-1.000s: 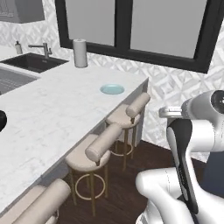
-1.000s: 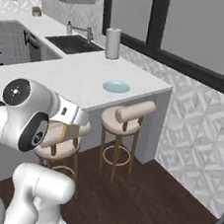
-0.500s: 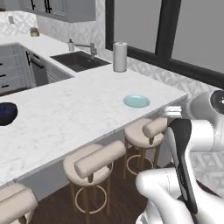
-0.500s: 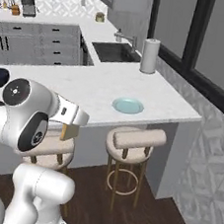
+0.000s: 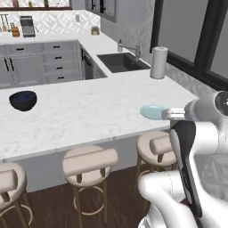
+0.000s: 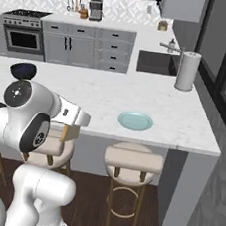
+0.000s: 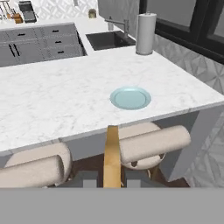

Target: Start the toaster. Once the lever pops up, take the bread to the plate on the dining counter.

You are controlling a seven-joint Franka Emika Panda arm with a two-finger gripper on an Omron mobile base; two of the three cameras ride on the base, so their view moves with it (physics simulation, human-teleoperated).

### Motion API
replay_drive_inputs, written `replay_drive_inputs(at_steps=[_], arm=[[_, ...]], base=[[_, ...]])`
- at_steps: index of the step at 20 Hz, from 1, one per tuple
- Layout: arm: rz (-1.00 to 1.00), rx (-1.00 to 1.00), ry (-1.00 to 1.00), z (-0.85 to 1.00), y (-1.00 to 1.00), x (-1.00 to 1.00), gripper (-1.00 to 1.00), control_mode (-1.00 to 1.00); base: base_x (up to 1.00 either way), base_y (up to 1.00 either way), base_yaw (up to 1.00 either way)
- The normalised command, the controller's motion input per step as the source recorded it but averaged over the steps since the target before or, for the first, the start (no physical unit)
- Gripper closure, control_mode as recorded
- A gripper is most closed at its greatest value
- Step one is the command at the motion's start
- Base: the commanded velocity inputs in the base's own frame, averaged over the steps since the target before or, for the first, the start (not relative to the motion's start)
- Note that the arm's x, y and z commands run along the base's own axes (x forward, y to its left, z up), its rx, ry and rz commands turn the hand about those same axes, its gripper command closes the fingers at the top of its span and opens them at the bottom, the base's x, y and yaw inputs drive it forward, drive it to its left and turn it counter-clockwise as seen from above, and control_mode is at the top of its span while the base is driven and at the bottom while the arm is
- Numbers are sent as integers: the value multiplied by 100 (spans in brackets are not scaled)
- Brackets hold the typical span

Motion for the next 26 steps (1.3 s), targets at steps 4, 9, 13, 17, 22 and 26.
replay_drive_inputs(at_steps=[4, 9, 13, 17, 22, 26], arm=[[0, 0, 0, 0, 0, 0, 100, 100], [0, 0, 0, 0, 0, 0, 100, 100], [0, 0, 0, 0, 0, 0, 100, 100], [0, 0, 0, 0, 0, 0, 100, 100], [0, 0, 0, 0, 0, 0, 100, 100], [0, 0, 0, 0, 0, 0, 100, 100]], base=[[17, -31, 30], [1, -66, 9], [18, -46, 0], [64, 0, 0], [58, -2, 0], [11, 0, 1]])
